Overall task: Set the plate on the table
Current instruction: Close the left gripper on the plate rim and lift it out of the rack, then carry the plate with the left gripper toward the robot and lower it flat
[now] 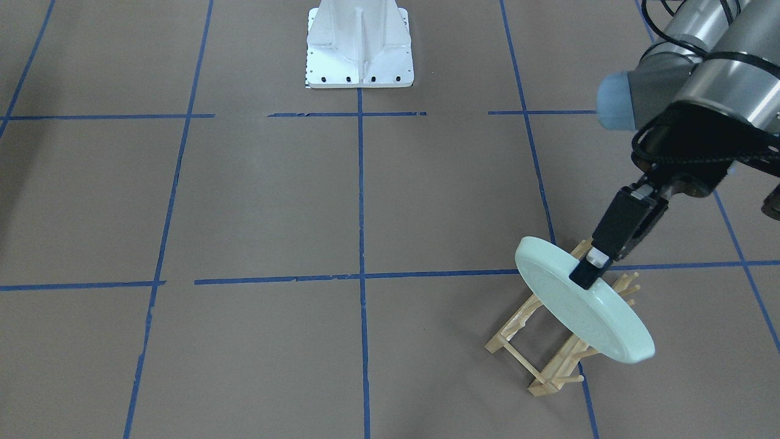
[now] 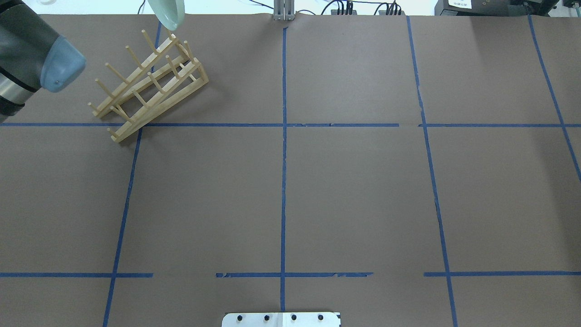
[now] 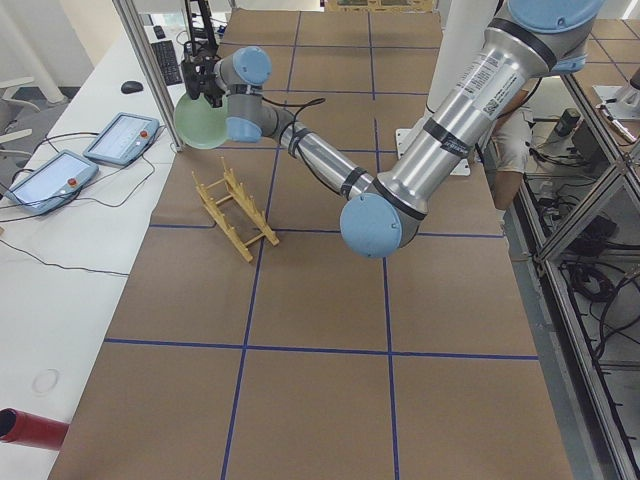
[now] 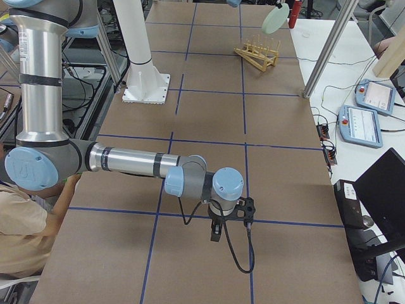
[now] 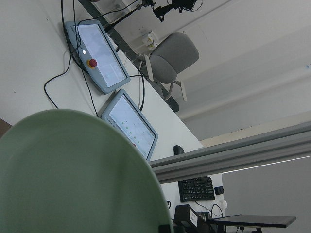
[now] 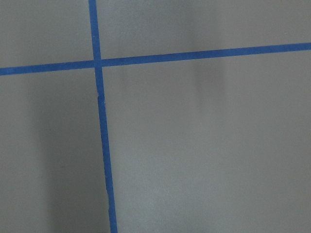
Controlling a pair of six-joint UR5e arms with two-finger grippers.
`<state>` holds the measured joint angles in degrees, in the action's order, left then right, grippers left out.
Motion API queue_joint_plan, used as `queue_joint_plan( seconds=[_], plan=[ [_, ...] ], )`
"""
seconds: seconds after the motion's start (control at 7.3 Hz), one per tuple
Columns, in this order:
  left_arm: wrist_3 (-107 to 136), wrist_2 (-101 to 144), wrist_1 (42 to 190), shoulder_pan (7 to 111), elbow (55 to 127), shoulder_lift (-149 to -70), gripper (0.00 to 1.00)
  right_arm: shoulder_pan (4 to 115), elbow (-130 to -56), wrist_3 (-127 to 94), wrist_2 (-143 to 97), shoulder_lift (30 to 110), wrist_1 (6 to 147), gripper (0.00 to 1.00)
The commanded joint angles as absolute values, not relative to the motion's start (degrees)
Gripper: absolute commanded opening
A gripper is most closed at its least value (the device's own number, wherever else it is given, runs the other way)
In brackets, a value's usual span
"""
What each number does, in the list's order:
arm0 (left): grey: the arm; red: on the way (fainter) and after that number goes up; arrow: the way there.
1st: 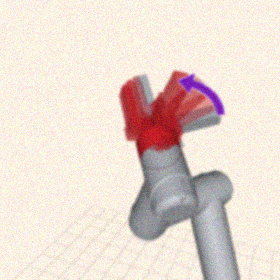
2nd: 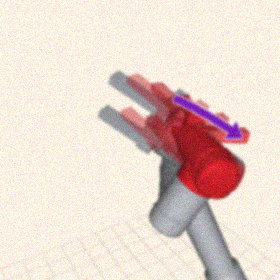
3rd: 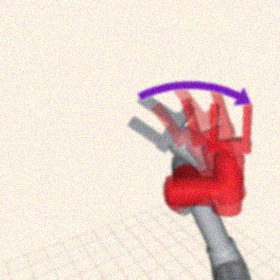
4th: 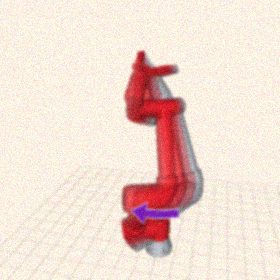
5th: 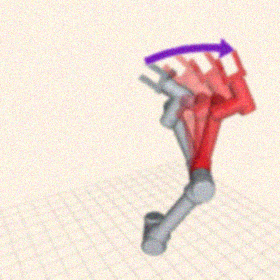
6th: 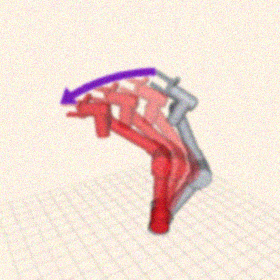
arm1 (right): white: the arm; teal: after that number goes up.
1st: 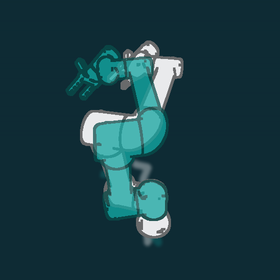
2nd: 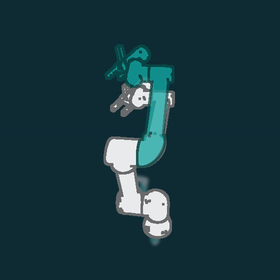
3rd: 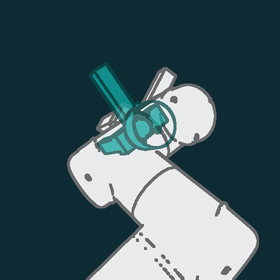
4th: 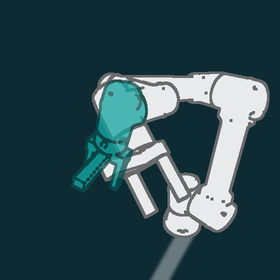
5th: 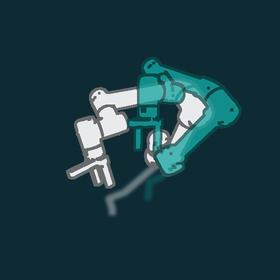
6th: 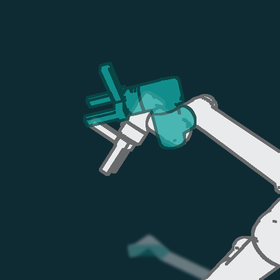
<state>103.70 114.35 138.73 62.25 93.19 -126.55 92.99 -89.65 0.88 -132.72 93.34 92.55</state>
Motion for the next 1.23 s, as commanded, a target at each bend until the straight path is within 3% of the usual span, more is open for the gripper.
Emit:
queue_joint_plan(
  seconds=[0.0,0.55,0.82,1.1],
  plan=[
    [103.7,114.9,111.0,54.3,104.0,-128.2,0.0,93.0,-89.6,0.9,-132.7,93.3,92.5,1.0],
    [97.0,108.9,73.3,38.4,100.0,-133.8,0.0,93.0,-89.6,0.9,-132.7,93.3,92.5,1.0],
    [93.3,108.9,69.2,33.6,88.9,-137.6,0.0,93.0,-89.6,0.9,-132.7,93.3,92.5,1.0],
    [93.0,109.2,69.8,29.6,87.5,-137.3,0.0,93.0,-89.6,0.9,-132.7,93.3,92.5,1.0]
  ],
)
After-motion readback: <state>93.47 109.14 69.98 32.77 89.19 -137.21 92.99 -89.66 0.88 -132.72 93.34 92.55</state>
